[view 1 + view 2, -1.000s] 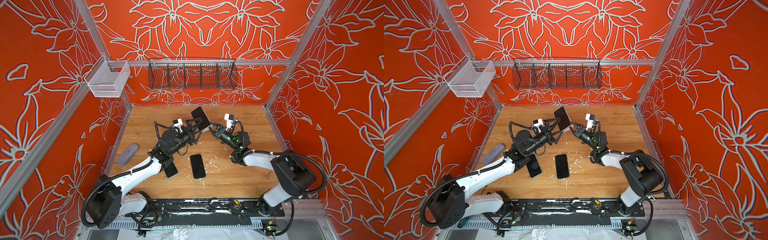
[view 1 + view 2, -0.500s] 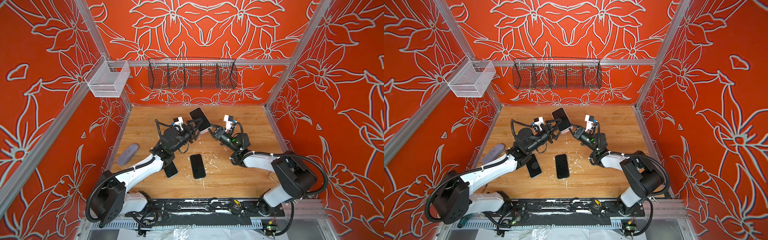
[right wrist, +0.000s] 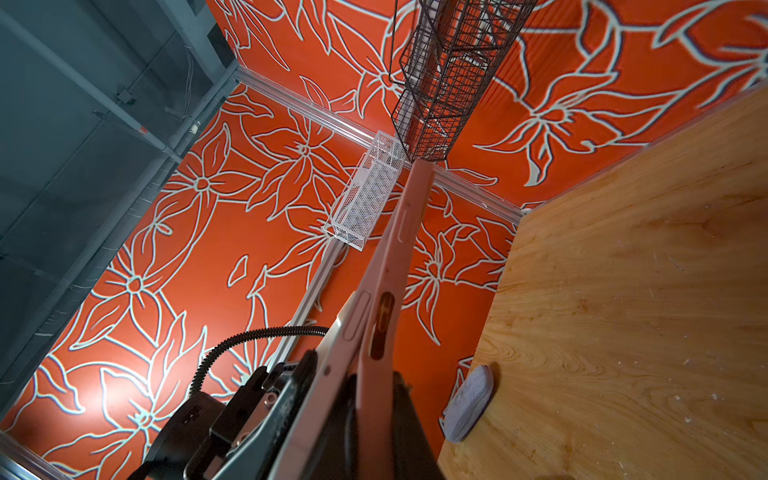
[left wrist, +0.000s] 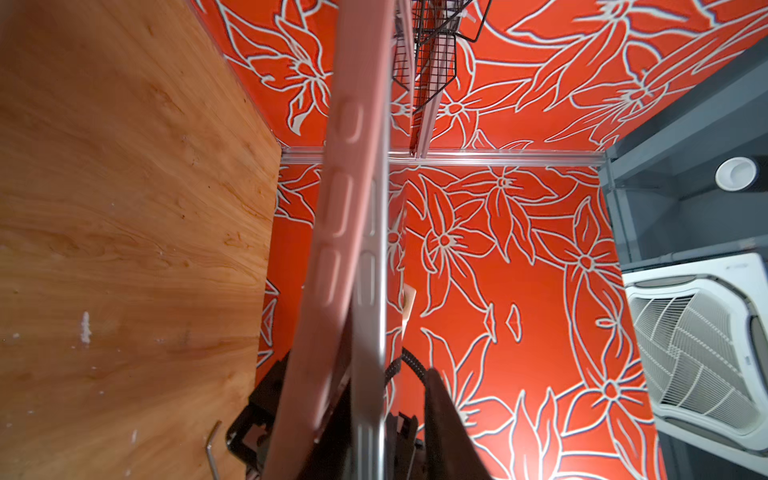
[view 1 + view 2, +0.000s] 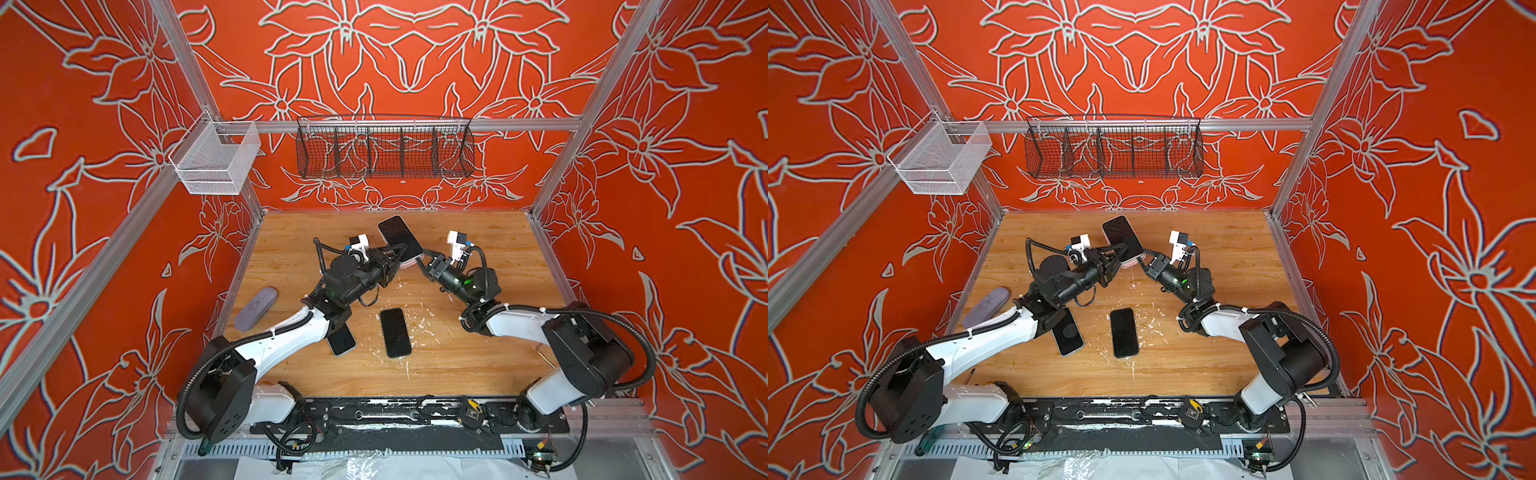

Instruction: Take the phone out of the phone case

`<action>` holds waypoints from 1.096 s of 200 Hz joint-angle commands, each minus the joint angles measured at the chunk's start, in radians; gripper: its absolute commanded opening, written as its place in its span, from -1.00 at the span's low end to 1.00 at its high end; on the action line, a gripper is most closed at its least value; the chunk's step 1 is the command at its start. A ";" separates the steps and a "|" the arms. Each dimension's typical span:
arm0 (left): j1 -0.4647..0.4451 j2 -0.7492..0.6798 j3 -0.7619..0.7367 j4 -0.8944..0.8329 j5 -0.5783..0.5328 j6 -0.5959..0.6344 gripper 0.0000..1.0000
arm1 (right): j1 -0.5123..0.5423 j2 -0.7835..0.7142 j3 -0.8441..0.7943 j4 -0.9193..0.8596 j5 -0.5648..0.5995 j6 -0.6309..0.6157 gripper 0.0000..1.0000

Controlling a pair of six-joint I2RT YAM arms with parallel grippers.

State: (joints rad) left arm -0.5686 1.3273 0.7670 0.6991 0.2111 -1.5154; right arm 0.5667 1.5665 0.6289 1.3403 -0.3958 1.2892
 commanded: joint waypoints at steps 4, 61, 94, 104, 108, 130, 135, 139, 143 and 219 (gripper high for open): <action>0.007 0.013 0.042 0.086 0.016 0.009 -0.67 | 0.010 -0.029 -0.017 0.053 0.017 0.016 -1.00; 0.014 0.026 0.058 0.101 0.043 0.006 -1.00 | 0.018 -0.050 -0.023 -0.015 0.046 -0.013 -1.00; 0.018 0.014 0.068 0.125 0.071 0.006 -1.00 | 0.023 -0.058 -0.027 -0.083 0.078 -0.044 -1.00; 0.018 0.000 0.067 0.125 0.076 0.007 -1.00 | 0.024 -0.047 -0.022 -0.087 0.088 -0.048 -1.00; 0.018 -0.008 0.066 0.123 0.077 0.009 -1.00 | 0.025 -0.042 -0.021 -0.087 0.090 -0.048 -1.00; 0.018 -0.048 0.055 0.108 0.080 0.020 -1.00 | 0.028 -0.006 -0.004 -0.094 0.099 -0.051 -1.00; 0.018 -0.056 0.051 0.105 0.077 0.019 -1.00 | 0.029 0.000 -0.003 -0.095 0.106 -0.052 -1.00; 0.018 -0.063 0.047 0.107 0.074 0.016 -1.00 | 0.029 0.007 -0.003 -0.094 0.110 -0.053 -1.00; 0.018 -0.068 0.044 0.111 0.073 0.011 -1.00 | 0.029 0.011 -0.001 -0.095 0.114 -0.054 -1.00; 0.016 -0.126 0.035 0.119 0.103 -0.004 -1.00 | 0.031 -0.079 -0.001 -0.311 0.197 -0.216 -1.00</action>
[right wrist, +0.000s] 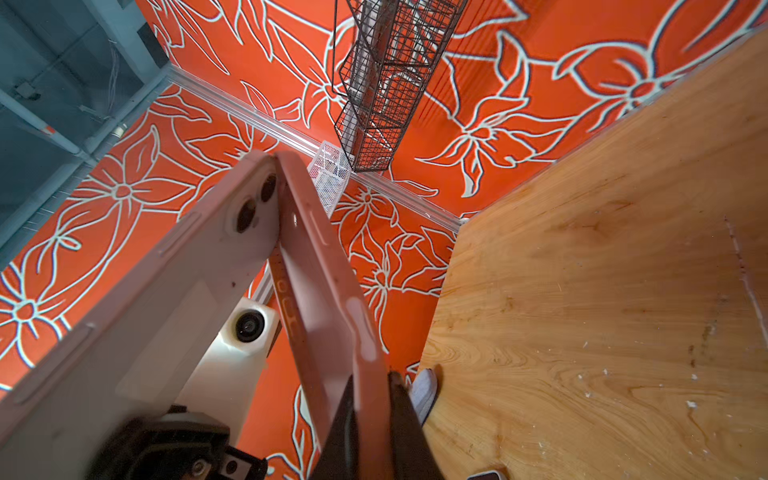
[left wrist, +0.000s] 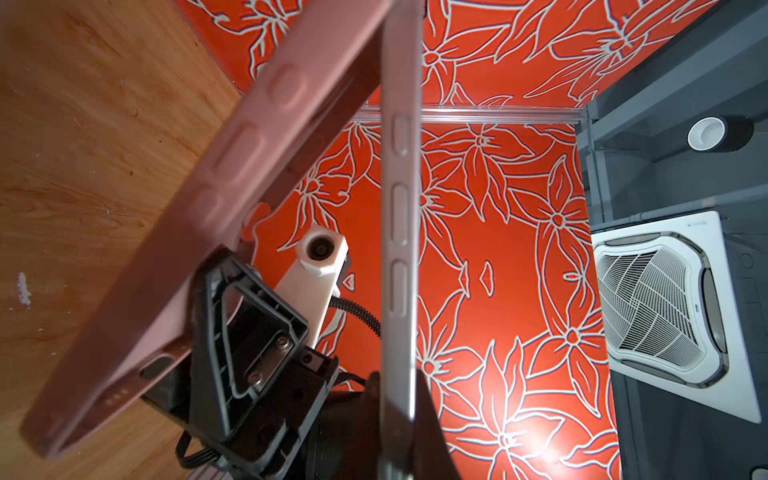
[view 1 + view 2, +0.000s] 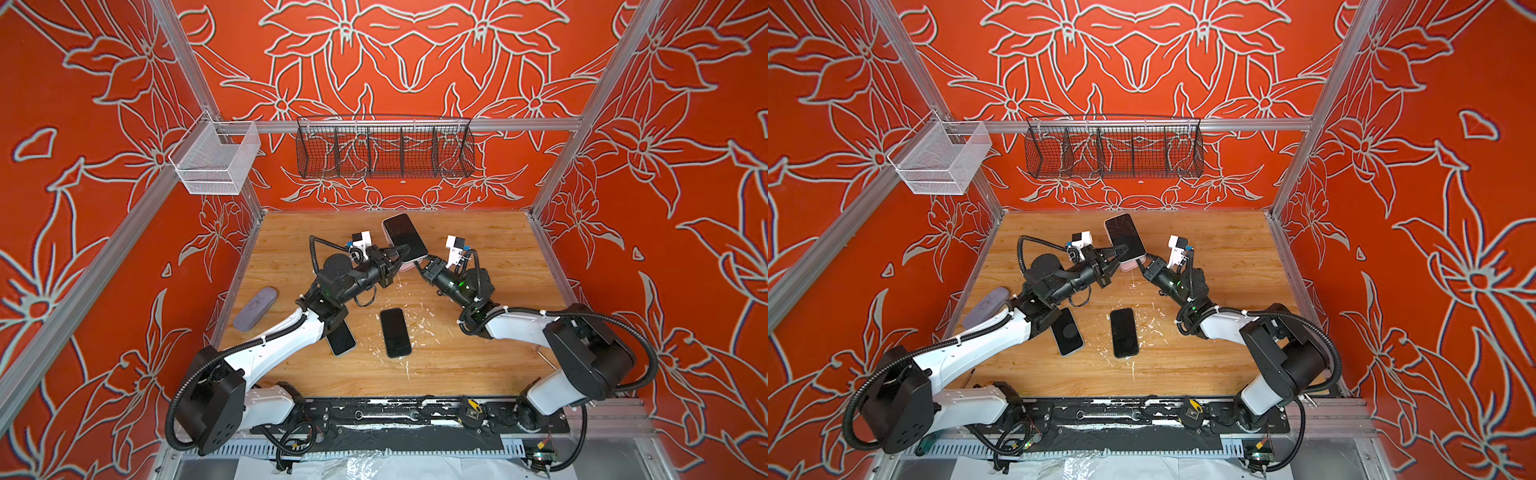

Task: Take the phone out of the phone case
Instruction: 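Pull the pink case off the phone with the right gripper toward the robot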

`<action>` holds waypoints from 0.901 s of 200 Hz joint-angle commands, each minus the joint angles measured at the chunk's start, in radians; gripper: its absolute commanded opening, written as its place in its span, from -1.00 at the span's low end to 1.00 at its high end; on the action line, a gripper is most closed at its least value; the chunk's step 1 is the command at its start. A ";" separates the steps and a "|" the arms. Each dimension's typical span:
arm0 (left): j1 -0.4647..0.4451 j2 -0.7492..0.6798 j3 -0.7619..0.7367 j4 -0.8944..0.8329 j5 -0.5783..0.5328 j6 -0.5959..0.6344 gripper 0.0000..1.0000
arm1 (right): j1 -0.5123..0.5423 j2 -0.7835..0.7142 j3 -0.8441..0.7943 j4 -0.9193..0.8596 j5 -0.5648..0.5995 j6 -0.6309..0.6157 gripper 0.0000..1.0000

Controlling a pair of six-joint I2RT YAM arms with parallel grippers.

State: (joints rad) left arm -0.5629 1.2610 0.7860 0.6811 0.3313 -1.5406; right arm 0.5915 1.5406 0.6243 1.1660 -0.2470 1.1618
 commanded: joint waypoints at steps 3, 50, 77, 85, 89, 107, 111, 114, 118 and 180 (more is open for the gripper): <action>0.011 -0.060 0.016 0.134 -0.015 0.023 -1.00 | 0.006 -0.059 0.003 -0.151 0.052 -0.095 -1.00; 0.011 -0.078 0.004 0.153 -0.005 0.011 -1.00 | -0.008 -0.091 -0.005 -0.226 0.080 -0.136 -1.00; 0.009 -0.090 -0.012 0.167 -0.004 -0.009 -1.00 | -0.018 -0.076 -0.011 -0.210 0.076 -0.126 -1.00; 0.008 -0.095 -0.016 0.173 -0.005 -0.009 -1.00 | -0.019 -0.075 -0.010 -0.218 0.081 -0.135 -1.00; 0.009 -0.097 -0.017 0.172 -0.004 -0.008 -1.00 | -0.020 -0.074 -0.011 -0.219 0.084 -0.137 -1.00; 0.006 -0.106 -0.023 0.166 -0.006 -0.016 -1.00 | -0.026 -0.072 -0.013 -0.214 0.091 -0.131 -1.00; 0.005 -0.108 -0.024 0.166 -0.008 -0.021 -1.00 | -0.028 -0.071 -0.014 -0.213 0.091 -0.131 -1.00; 0.005 -0.108 -0.025 0.169 -0.006 -0.024 -1.00 | -0.028 -0.072 -0.013 -0.214 0.090 -0.133 -1.00; 0.003 -0.110 -0.027 0.176 -0.006 -0.027 -1.00 | -0.030 -0.073 -0.012 -0.216 0.090 -0.135 -1.00; -0.014 -0.111 -0.037 0.208 -0.001 -0.033 -1.00 | -0.045 -0.077 -0.020 -0.229 0.114 -0.155 -1.00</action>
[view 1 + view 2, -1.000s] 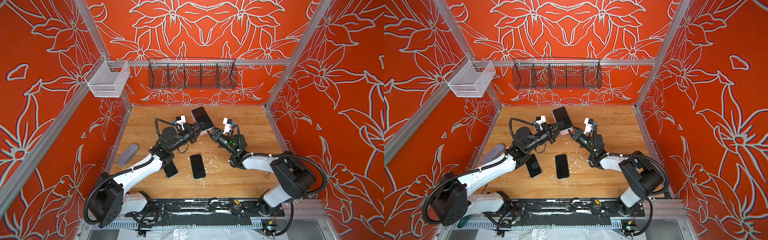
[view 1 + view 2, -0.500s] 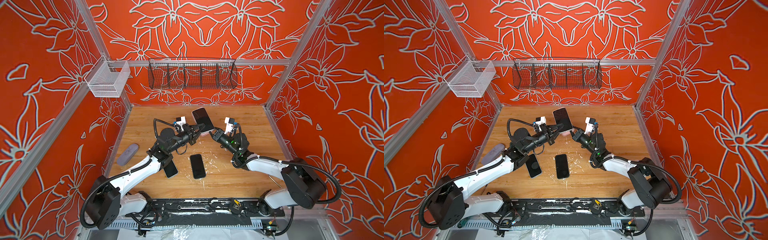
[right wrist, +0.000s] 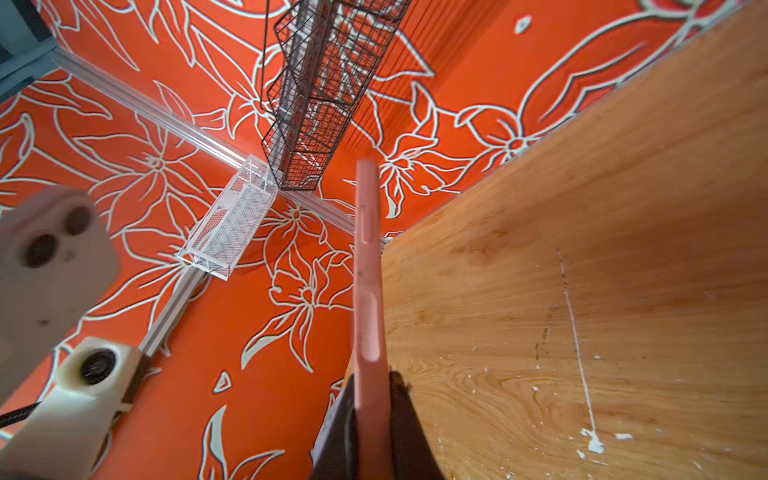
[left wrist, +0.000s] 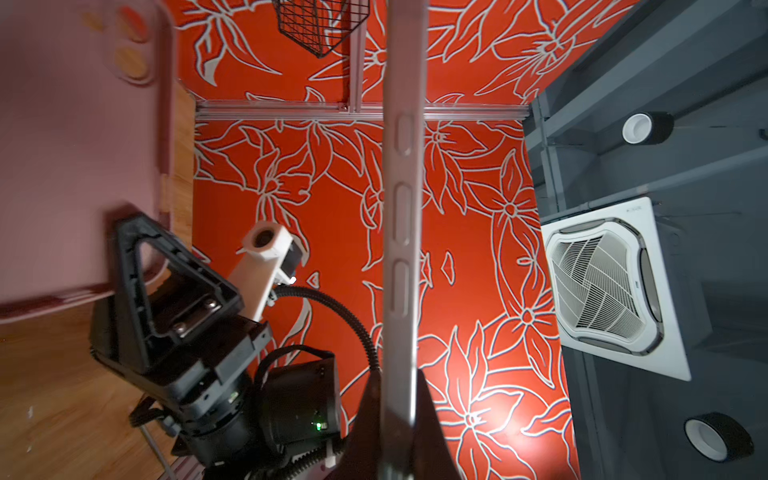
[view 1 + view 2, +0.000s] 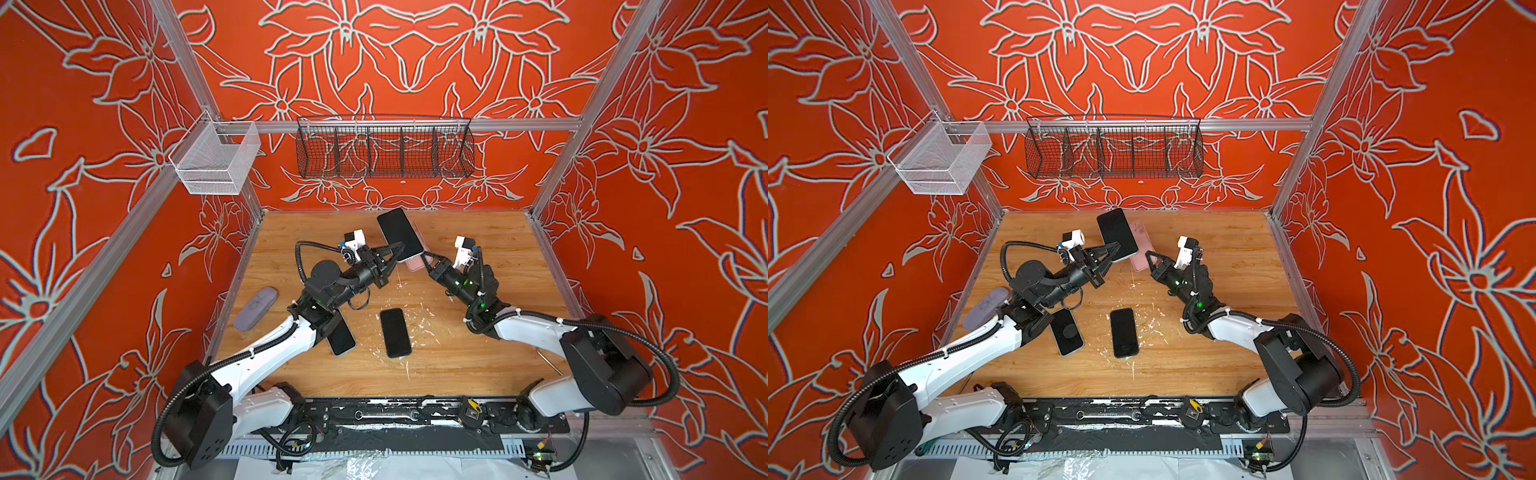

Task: Take the phone out of the phone case
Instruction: 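Pull the pink case off the phone with the right gripper toward the robot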

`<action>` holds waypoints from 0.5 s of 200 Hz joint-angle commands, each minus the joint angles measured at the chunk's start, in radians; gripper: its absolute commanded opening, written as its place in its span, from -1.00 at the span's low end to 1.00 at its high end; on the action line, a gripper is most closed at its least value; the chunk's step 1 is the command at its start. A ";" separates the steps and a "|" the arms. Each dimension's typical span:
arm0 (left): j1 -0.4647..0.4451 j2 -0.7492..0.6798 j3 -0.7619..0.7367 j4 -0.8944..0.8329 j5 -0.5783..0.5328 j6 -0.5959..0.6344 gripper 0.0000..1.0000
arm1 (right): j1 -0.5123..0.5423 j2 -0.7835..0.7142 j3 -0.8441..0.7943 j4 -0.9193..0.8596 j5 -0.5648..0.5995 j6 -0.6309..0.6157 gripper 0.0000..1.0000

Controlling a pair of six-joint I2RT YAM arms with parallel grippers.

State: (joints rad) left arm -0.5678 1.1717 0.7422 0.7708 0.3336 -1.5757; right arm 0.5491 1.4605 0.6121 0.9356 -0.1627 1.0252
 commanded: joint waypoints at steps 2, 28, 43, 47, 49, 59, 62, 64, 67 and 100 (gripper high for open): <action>-0.010 -0.022 0.006 0.116 -0.003 0.003 -1.00 | -0.002 0.003 -0.009 0.002 0.031 -0.018 -1.00; -0.012 -0.027 -0.007 0.111 -0.011 0.014 -1.00 | -0.014 -0.018 -0.018 -0.009 0.032 -0.022 -1.00; -0.012 -0.034 -0.009 0.087 -0.018 0.045 -1.00 | -0.027 -0.044 -0.033 -0.037 0.041 -0.028 -1.00; -0.012 -0.035 -0.009 0.076 -0.019 0.053 -1.00 | -0.033 -0.051 -0.040 -0.041 0.043 -0.025 -1.00; -0.012 -0.037 -0.008 0.071 -0.020 0.056 -1.00 | -0.034 -0.057 -0.044 -0.042 0.044 -0.022 -1.00; -0.011 -0.034 -0.009 0.056 -0.020 0.068 -1.00 | -0.052 -0.083 -0.063 -0.053 0.041 -0.013 -1.00; -0.010 -0.033 -0.008 0.057 -0.019 0.071 -1.00 | -0.056 -0.092 -0.068 -0.062 0.040 -0.014 -1.00; -0.010 -0.031 -0.008 0.057 -0.018 0.072 -1.00 | -0.059 -0.099 -0.070 -0.069 0.038 -0.017 -1.00; -0.008 -0.027 -0.008 0.060 -0.015 0.075 -1.00 | -0.063 -0.110 -0.073 -0.084 0.037 -0.021 -1.00; 0.025 0.024 0.003 0.083 0.042 0.070 -1.00 | -0.115 -0.256 -0.088 -0.322 0.044 -0.078 -1.00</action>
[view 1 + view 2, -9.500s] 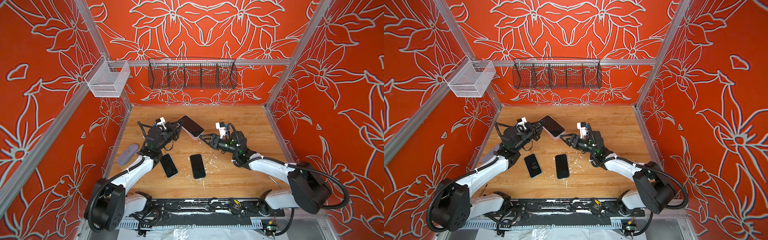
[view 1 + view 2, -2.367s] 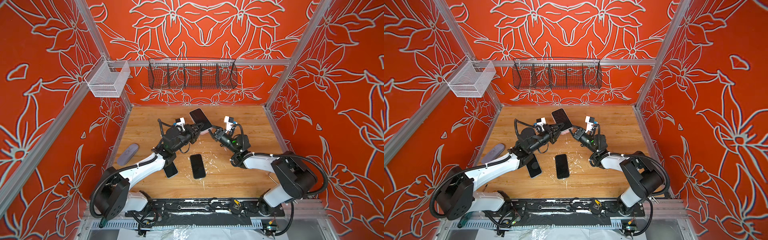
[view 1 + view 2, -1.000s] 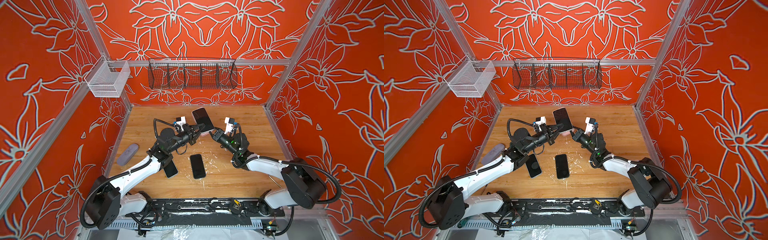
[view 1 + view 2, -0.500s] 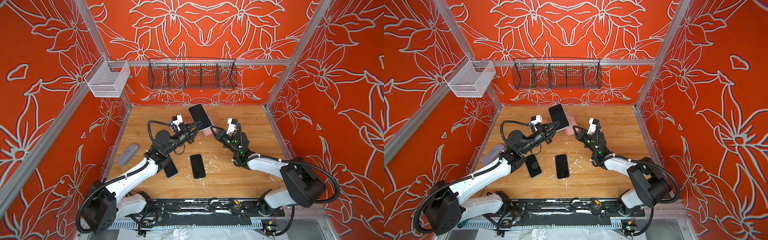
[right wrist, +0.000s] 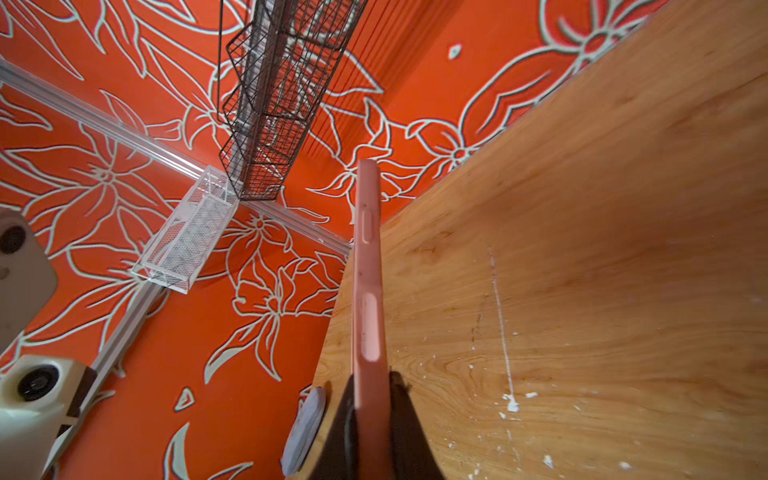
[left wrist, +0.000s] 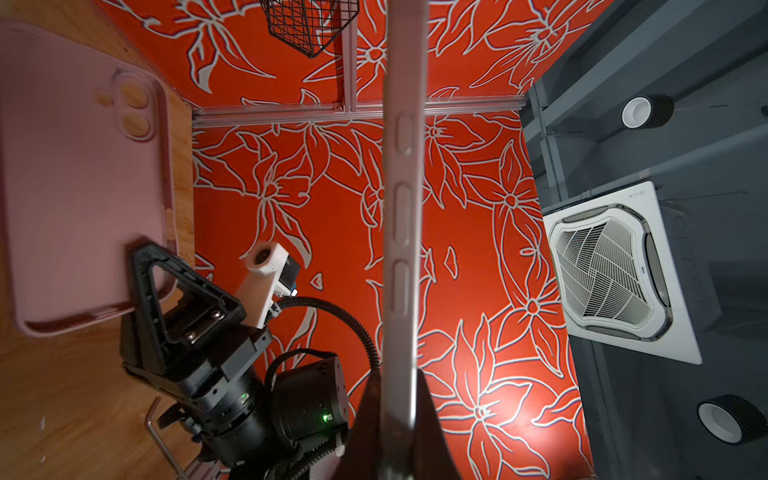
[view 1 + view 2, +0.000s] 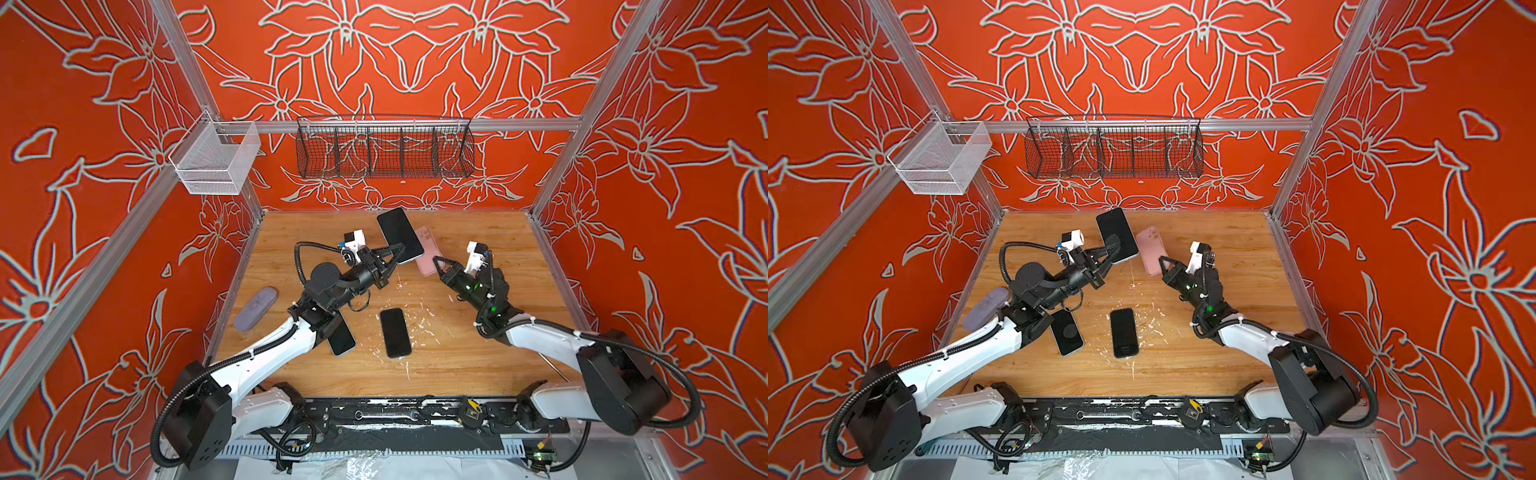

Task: Take the phone out of the phone case
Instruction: 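Pull the pink case off the phone with the right gripper toward the robot, then lower the pink case onto the table with the right gripper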

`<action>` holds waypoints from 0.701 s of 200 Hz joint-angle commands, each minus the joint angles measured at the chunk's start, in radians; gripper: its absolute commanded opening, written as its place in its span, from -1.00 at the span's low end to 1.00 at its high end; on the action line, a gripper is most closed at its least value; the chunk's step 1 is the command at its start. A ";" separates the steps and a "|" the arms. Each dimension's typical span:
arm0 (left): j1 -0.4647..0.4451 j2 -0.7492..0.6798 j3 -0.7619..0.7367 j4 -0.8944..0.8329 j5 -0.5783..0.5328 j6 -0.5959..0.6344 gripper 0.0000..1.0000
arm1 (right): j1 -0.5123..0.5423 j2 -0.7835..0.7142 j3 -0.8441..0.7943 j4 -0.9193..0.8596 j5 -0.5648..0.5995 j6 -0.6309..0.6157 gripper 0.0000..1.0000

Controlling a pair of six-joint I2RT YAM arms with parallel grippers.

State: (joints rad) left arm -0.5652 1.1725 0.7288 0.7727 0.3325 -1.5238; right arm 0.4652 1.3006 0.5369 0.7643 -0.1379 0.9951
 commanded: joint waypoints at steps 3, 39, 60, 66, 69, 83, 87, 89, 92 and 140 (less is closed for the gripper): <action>0.027 0.026 0.017 0.084 0.050 0.018 -1.00 | -0.037 -0.109 -0.015 -0.164 0.018 -0.054 -1.00; 0.096 0.063 0.023 0.066 0.122 0.033 -1.00 | -0.117 -0.223 -0.031 -0.332 -0.043 -0.103 -1.00; 0.151 0.080 0.032 0.062 0.188 0.042 -1.00 | -0.161 -0.261 -0.044 -0.378 -0.092 -0.099 -1.00; 0.169 0.085 0.034 0.062 0.209 0.045 -1.00 | -0.171 -0.271 -0.043 -0.396 -0.099 -0.105 -1.00; 0.177 0.088 0.035 0.061 0.220 0.048 -1.00 | -0.175 -0.276 -0.043 -0.407 -0.103 -0.109 -1.00; 0.212 0.105 0.043 0.048 0.266 0.060 -1.00 | -0.197 -0.302 -0.050 -0.445 -0.114 -0.116 -1.00; 0.220 0.111 0.044 0.044 0.278 0.064 -1.00 | -0.203 -0.309 -0.053 -0.451 -0.114 -0.117 -1.00; 0.222 0.113 0.045 0.044 0.283 0.065 -1.00 | -0.206 -0.312 -0.056 -0.454 -0.114 -0.117 -1.00; 0.230 0.117 0.047 0.043 0.295 0.068 -1.00 | -0.211 -0.317 -0.060 -0.458 -0.114 -0.116 -1.00; 0.280 0.219 0.071 0.063 0.425 0.091 -1.00 | -0.291 -0.334 -0.108 -0.484 -0.129 -0.131 -1.00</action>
State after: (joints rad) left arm -0.2974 1.3560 0.7490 0.7578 0.6464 -1.4620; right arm 0.2108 0.9714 0.4595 0.3107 -0.2470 0.8833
